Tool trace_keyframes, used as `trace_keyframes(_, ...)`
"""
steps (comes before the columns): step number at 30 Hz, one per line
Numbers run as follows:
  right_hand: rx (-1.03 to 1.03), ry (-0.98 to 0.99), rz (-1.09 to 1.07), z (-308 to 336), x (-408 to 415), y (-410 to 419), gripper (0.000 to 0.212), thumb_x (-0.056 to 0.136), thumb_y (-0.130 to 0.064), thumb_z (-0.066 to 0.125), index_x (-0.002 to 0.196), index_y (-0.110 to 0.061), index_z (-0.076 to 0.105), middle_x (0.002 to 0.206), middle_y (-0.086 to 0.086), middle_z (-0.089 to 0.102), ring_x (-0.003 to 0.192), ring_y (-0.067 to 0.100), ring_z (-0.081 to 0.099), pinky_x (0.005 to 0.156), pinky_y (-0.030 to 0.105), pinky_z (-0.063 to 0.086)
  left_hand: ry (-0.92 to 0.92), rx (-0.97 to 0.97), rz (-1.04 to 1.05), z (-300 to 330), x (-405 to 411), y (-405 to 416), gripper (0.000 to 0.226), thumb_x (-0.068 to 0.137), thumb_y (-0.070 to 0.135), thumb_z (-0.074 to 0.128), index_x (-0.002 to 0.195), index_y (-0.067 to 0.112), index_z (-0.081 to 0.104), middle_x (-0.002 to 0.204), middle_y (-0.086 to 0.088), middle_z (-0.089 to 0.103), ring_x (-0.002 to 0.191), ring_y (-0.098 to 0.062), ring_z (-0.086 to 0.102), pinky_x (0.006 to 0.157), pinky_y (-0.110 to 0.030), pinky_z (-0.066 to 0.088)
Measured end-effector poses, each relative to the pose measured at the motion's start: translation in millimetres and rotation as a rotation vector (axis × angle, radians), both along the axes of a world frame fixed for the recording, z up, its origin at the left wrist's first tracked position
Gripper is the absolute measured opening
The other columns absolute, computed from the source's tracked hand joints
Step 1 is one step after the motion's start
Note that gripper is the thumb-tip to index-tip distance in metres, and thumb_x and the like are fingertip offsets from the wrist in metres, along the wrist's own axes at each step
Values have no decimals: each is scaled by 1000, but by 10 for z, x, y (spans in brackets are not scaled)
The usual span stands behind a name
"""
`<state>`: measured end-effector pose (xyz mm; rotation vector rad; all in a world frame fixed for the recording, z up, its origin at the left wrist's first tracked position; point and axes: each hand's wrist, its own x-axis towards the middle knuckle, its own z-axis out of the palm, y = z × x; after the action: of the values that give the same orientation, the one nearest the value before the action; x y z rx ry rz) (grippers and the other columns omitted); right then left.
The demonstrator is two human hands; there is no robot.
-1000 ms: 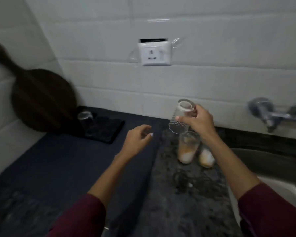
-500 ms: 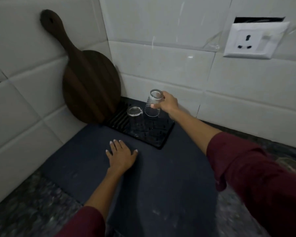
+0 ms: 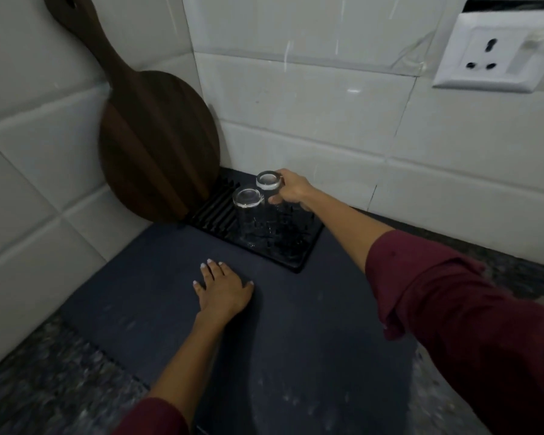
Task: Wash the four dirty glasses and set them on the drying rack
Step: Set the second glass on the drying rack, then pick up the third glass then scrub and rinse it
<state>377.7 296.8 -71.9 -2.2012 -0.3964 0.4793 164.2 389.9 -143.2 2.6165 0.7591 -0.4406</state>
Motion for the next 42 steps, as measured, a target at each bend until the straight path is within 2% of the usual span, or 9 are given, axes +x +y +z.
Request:
trace_keyframes(3, 92, 31, -24, 160, -163, -176, 84, 73, 4, 73, 145, -10, 29, 147, 11, 41, 132, 26, 43, 107, 35, 39, -22, -23, -33, 169, 16, -142, 81, 95, 48, 44, 148, -4, 13, 158, -23, 6, 147, -35, -1, 118, -52, 12)
trace_keyframes(8, 322, -30, -145, 496, -838, -1044, 72, 74, 8, 68, 138, -6, 39, 140, 14, 49, 128, 22, 48, 106, 30, 41, -199, -144, -255, 579, 53, -853, 58, 90, 50, 48, 126, 5, 49, 134, -19, 52, 128, -42, 42, 107, -46, 34)
trace_keyframes(14, 457, -53, -287, 747, -1739, -2679, 57, 80, 11, 61, 133, -5, 45, 132, 14, 55, 123, 22, 53, 103, 30, 43, -451, -403, -548, 1042, -205, -2270, 61, 93, 35, 57, 145, 10, 35, 149, -8, 40, 136, -22, 38, 97, -21, 30)
trace_keyframes(19, 533, -115, -490, 828, -2228, -4028, 52, 81, 18, 53, 130, 3, 46, 129, 21, 55, 121, 26, 53, 94, 22, 45, -616, -504, -541, 1001, -455, -3138, 69, 83, 39, 68, 141, 13, 41, 145, -7, 46, 131, -22, 45, 104, -33, 38)
trace_keyframes(23, 290, -150, -552, 587, -2376, -4793, 60, 76, 9, 65, 132, -5, 47, 133, 12, 55, 127, 23, 50, 101, 26, 41, -860, -525, -452, 1083, -668, -3694, 55, 80, 37, 58, 127, 9, 54, 131, -10, 54, 121, -24, 51, 97, -34, 42)
trace_keyframes(26, -60, -66, -380, 316, -2342, -5027, 92, 70, -15, 80, 146, -10, 27, 151, 9, 36, 138, 22, 36, 109, 33, 35, -961, -526, -441, 1121, -753, -3975, 47, 81, 36, 51, 116, 8, 61, 127, -13, 55, 118, -23, 51, 97, -30, 40)
trace_keyframes(31, -260, -84, -224, 149, -2266, -4914, 110, 73, -34, 78, 150, -9, 4, 159, 11, 12, 144, 28, 20, 112, 36, 27, -1012, -534, -405, 1187, -901, -4204, 35, 82, 2, 52, 115, 12, 60, 117, 1, 55, 111, -22, 56, 91, -38, 49)
trace_keyframes(37, -159, -135, -318, 119, -2280, -4901, 71, 71, -29, 80, 127, -6, 44, 129, 13, 53, 117, 29, 52, 84, 32, 44, -838, -532, -356, 1092, -974, -4257, 48, 83, -7, 56, 128, 10, 53, 127, -7, 56, 107, -17, 56, 87, -28, 46)
trace_keyframes(42, -9, -125, -439, 178, -2483, -5240, 70, 64, -28, 84, 124, -11, 50, 117, 6, 59, 103, 19, 56, 79, 25, 42, -572, -555, -451, 875, -853, -4524, 71, 77, 9, 72, 140, 5, 40, 138, -11, 50, 122, -20, 51, 95, -30, 45)
